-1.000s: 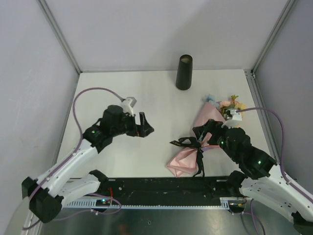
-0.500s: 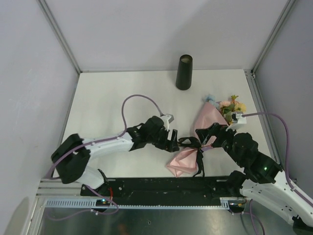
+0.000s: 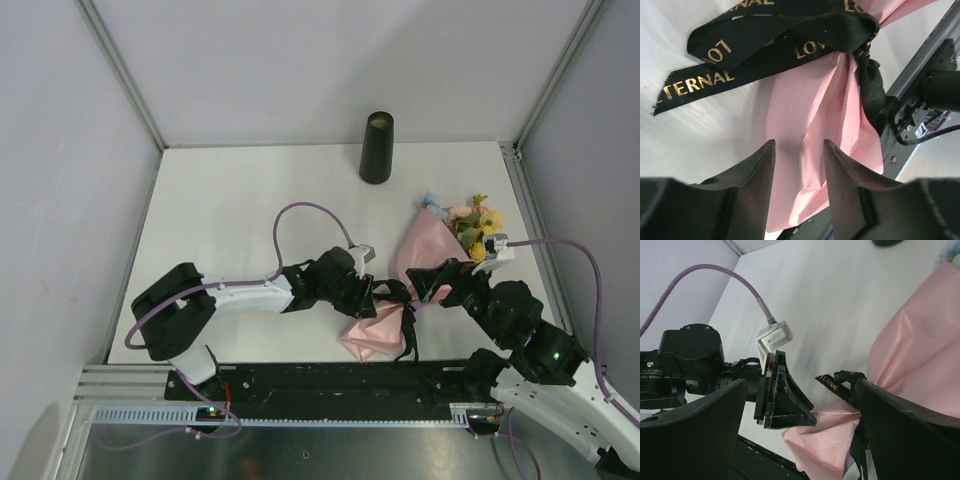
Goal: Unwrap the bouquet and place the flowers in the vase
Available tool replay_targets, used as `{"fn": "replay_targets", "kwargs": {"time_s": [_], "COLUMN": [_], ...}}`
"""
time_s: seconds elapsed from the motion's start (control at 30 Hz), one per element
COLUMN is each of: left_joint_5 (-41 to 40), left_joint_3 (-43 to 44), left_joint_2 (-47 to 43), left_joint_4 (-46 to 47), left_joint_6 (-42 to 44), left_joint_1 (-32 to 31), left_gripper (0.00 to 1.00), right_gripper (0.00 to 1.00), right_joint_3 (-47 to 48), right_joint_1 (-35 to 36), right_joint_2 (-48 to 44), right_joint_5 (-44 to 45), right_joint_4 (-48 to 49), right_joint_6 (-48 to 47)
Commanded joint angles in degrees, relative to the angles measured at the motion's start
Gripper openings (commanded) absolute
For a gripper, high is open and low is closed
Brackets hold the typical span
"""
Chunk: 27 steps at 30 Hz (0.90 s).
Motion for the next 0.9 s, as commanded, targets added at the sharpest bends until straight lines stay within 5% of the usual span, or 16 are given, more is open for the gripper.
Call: {"fn": "replay_targets", "kwargs": {"time_s": [0.0, 0.2, 0.33, 0.4, 0.53, 0.6, 0.73, 0.87], "left_joint_5": [-2.04, -6.70, -7.51, -6.42, -4.91, -4.30, -1.17, -1.17], "left_joint_3": [-0.06, -1.80, -2.97, -3.30, -4.22, -4.07, -2.00, -1.12], "left_joint_2": [-2.24, -6.23, -7.76, -8.15, -8.78, -7.50, -3.61, -1.18], "left_joint_4": [3.78, 3.16, 2.38, 2.03, 1.29, 1.26, 1.24, 1.48], "left_joint_6": [-1.04, -1.23, -2.05, -1.95, -1.01, -0.77, -0.06, -0.42], "left_joint_1": [-0.53, -0.51, -0.25, -0.17, -0.25, -0.24, -0.65, -0.99], "left_gripper": [0.39, 0.05, 0.00, 0.10, 0.60, 0.70, 0.72, 0.63], "right_gripper": [0.95, 0.92, 0.91, 0.91, 0.91, 0.90, 0.89, 0.89], "right_joint_3": [-0.99, -3.99, -4.59, -4.76, -5.57, -6.83, -8.94, -9.11], "right_joint_1": [-0.12, -0.05, -0.05, -0.07, -0.09, -0.06, -0.05, -0.09], "right_joint_2": [-1.77, -0.18, 2.89, 4.17, 4.25, 3.08, 1.29, 1.52], "right_joint_5": [0.46, 1.84, 2.14, 1.55, 0.92, 0.92, 1.07, 0.93], "right_joint_4": [1.09, 4.22, 4.39, 3.94, 3.59, 4.55, 6.72, 7.54], "right_joint_6": [-0.79, -1.19, 0.57, 1.99, 3.67, 3.75, 3.80, 3.64]}}
